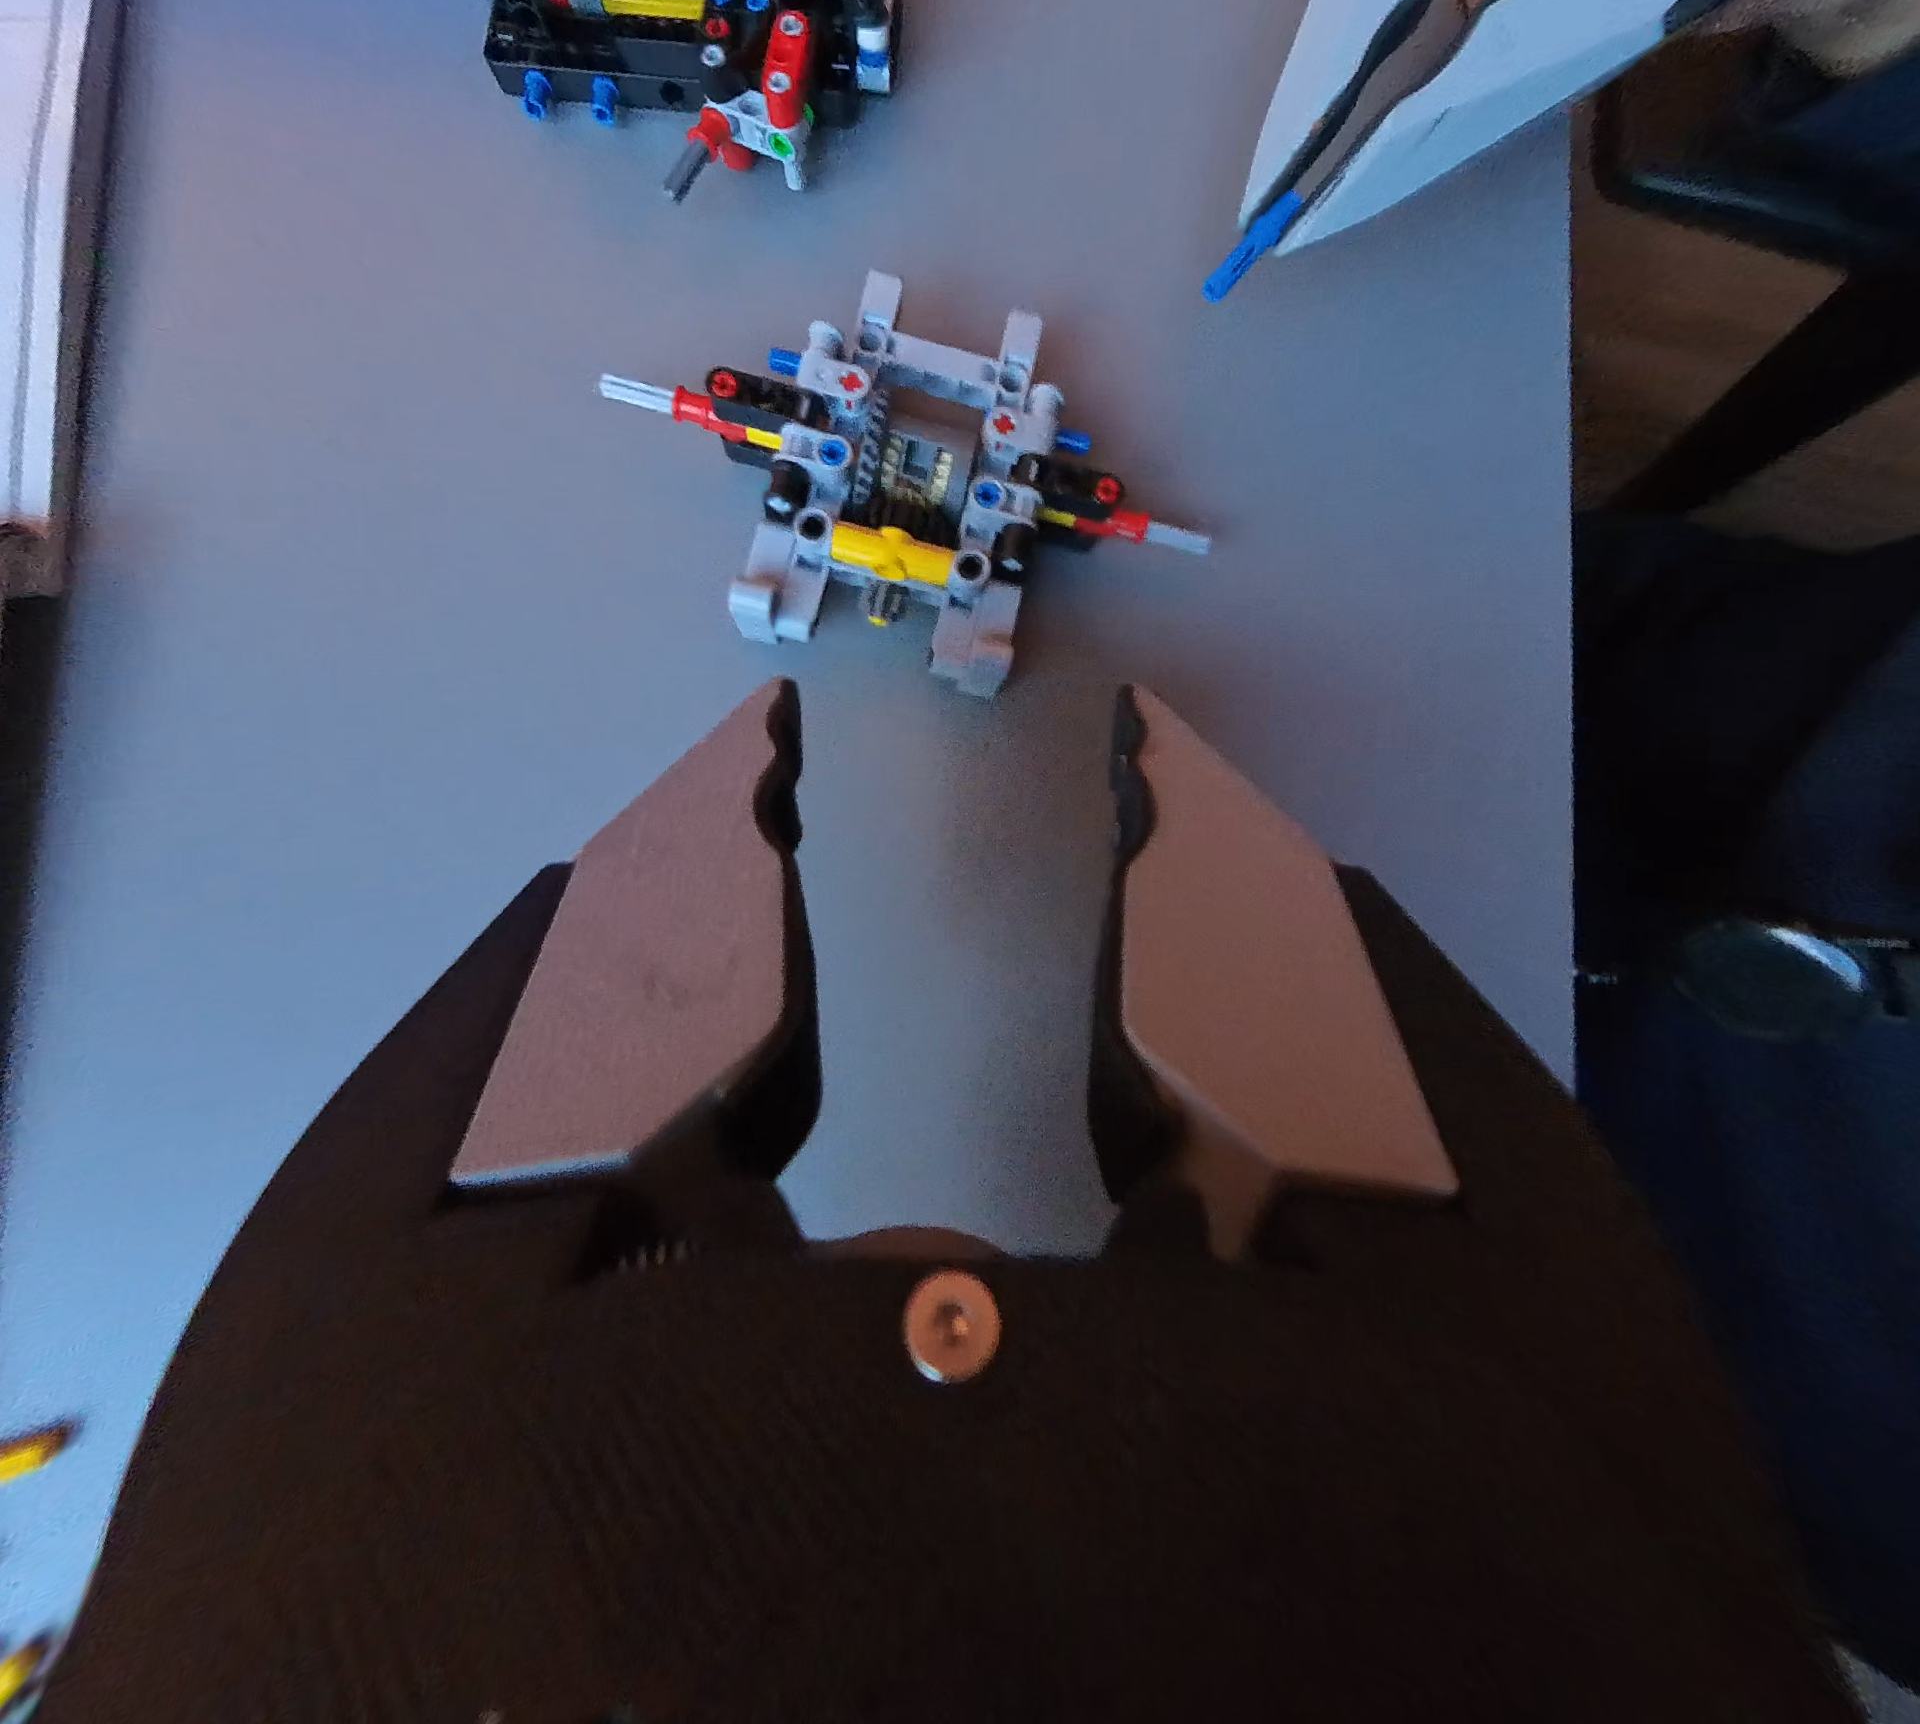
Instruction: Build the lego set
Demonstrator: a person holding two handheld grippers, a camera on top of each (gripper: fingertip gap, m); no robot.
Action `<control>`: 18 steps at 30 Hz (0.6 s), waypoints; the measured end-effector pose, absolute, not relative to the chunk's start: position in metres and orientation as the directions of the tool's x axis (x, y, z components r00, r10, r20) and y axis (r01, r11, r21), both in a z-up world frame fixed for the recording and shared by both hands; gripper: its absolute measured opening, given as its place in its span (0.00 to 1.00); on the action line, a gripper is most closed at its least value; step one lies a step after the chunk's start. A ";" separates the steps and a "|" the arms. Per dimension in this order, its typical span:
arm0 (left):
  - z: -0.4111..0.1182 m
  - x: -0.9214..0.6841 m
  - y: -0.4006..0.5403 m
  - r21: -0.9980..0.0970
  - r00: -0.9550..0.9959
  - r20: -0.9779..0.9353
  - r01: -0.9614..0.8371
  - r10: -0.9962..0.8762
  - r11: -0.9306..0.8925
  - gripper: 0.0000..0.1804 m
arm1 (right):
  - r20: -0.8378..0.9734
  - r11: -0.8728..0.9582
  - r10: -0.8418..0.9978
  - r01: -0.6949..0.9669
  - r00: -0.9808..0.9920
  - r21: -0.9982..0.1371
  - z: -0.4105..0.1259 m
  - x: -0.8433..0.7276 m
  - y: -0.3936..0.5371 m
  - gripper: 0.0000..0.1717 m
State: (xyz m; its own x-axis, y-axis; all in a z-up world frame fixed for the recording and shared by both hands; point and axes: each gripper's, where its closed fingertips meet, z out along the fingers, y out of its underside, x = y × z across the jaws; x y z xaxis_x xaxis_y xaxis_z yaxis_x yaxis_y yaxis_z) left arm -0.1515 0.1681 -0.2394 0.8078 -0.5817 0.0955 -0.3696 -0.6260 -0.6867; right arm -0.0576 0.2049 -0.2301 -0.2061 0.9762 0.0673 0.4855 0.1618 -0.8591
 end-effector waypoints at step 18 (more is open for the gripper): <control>-0.261 -0.144 0.182 -0.699 0.751 0.149 -0.380 -0.643 -0.606 0.44 | 0.058 0.116 0.990 0.517 -0.126 -0.848 -0.238 -0.062 0.259 0.01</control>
